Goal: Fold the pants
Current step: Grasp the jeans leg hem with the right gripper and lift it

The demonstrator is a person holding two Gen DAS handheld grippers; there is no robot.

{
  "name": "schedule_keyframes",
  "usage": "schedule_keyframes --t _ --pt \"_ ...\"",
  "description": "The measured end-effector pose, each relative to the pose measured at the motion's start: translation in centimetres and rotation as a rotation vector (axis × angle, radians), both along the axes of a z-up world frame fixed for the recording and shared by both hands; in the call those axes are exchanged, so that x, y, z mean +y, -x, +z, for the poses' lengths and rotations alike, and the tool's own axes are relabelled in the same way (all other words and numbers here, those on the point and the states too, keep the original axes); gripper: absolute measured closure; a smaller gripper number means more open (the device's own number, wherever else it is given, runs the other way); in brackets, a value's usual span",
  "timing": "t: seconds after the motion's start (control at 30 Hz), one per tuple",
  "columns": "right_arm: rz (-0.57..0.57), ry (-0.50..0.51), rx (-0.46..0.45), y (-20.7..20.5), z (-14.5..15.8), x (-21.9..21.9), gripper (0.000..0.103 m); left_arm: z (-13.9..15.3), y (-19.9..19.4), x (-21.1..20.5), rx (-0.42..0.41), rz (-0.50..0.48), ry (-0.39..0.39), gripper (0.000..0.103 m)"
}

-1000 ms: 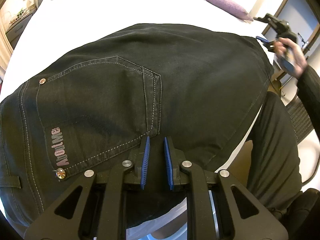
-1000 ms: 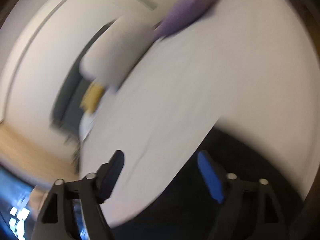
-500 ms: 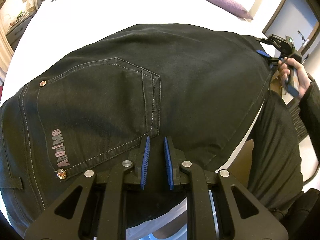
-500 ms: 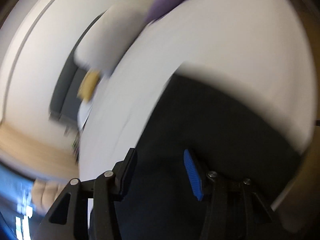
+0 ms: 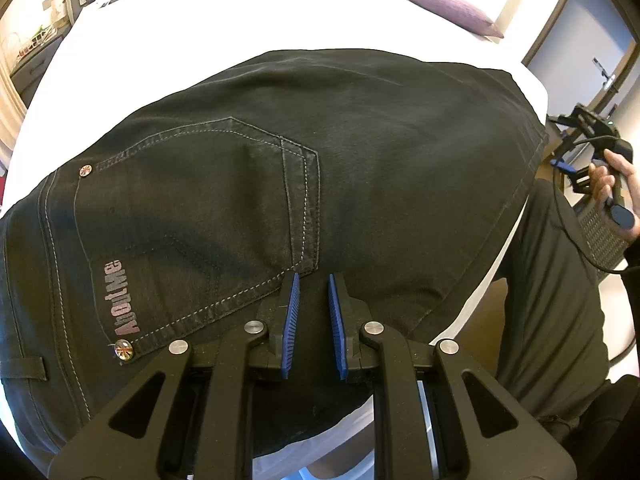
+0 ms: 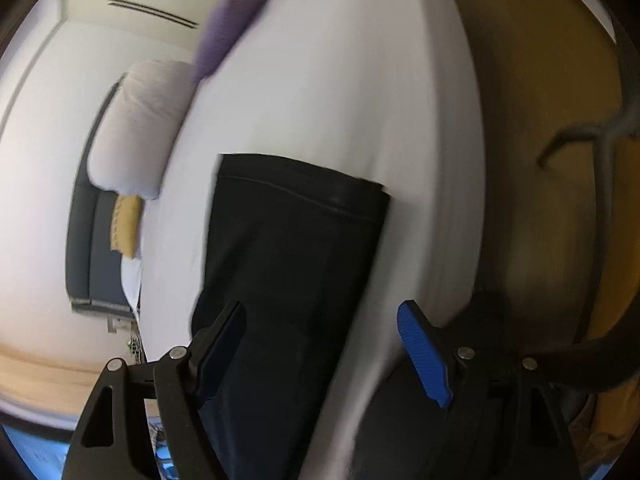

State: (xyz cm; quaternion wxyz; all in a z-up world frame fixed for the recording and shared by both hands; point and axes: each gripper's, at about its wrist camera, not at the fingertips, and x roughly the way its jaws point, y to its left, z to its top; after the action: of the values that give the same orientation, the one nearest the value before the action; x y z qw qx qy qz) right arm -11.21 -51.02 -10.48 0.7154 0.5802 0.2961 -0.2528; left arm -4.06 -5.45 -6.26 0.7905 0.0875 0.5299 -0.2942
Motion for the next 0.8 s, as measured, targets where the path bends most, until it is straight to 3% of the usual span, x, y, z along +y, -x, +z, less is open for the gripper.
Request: schedule_keyframes --t 0.1,0.23,0.27,0.33,0.5,0.8 --pt "-0.029 -0.033 0.009 -1.3 -0.8 -0.6 0.022 0.0 0.1 0.1 -0.002 0.009 0.005 0.088" --pt "-0.078 -0.120 -0.045 -1.0 -3.5 -1.6 0.018 0.1 0.2 0.2 -0.004 0.010 0.002 0.088" --pt "-0.086 -0.114 -0.064 -1.0 -3.4 -1.6 0.019 0.1 0.2 0.1 -0.004 0.009 0.001 0.088" --pt "-0.086 -0.120 -0.128 -0.7 -3.2 -1.7 0.031 0.1 0.1 0.1 -0.003 0.006 -0.002 0.088" --pt "-0.067 -0.134 -0.209 -1.4 -2.8 -2.2 0.032 0.1 0.0 -0.1 -0.004 0.007 -0.005 0.088" --pt "-0.113 -0.138 -0.343 1.6 -2.2 -2.7 0.040 0.0 0.0 -0.1 -0.003 0.007 -0.005 0.088"
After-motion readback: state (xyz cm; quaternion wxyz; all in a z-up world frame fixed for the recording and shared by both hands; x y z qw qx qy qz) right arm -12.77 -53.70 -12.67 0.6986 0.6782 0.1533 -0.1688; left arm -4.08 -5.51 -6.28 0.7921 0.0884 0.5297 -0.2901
